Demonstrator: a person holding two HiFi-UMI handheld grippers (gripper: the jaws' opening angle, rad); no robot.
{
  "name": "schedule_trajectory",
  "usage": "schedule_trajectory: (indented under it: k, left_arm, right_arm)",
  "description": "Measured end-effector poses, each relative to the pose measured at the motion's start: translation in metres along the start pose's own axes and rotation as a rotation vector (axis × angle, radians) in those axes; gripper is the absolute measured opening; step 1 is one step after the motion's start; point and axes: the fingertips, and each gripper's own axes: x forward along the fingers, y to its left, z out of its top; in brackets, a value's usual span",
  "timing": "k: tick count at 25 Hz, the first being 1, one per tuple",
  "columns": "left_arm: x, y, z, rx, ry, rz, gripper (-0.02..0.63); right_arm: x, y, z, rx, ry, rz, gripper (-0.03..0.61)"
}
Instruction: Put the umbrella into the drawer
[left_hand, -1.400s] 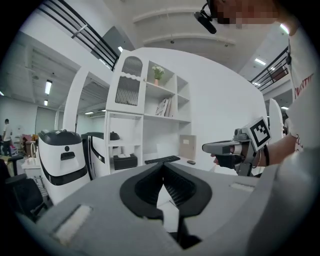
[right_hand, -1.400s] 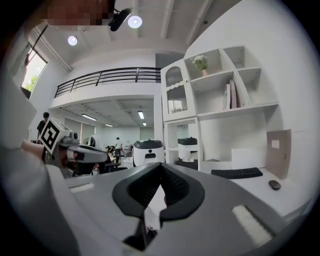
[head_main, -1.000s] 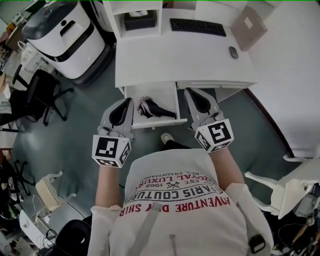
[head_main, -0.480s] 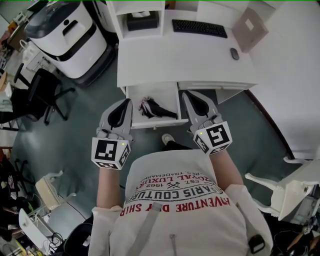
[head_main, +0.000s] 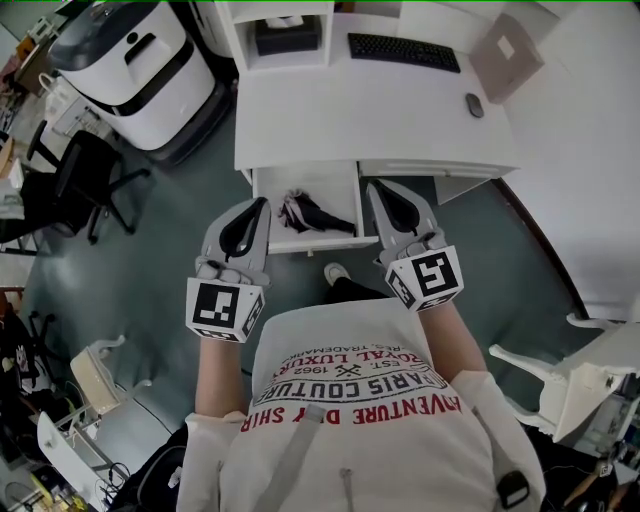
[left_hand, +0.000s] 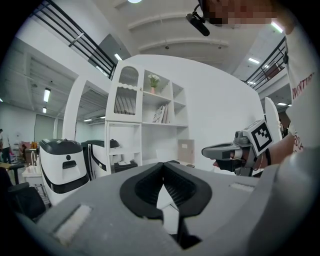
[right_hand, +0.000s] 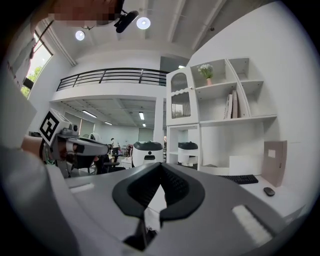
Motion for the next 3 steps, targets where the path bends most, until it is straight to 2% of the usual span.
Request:
schedule_trajectory:
  k: [3]
  left_arm:
    - [0.0043, -0.0004, 0.0011, 0.005, -0.001, -0.002, 0.007]
  right_arm:
    - [0.0024, -0.0039, 0.0010, 0.011, -0.005, -0.010, -0.002]
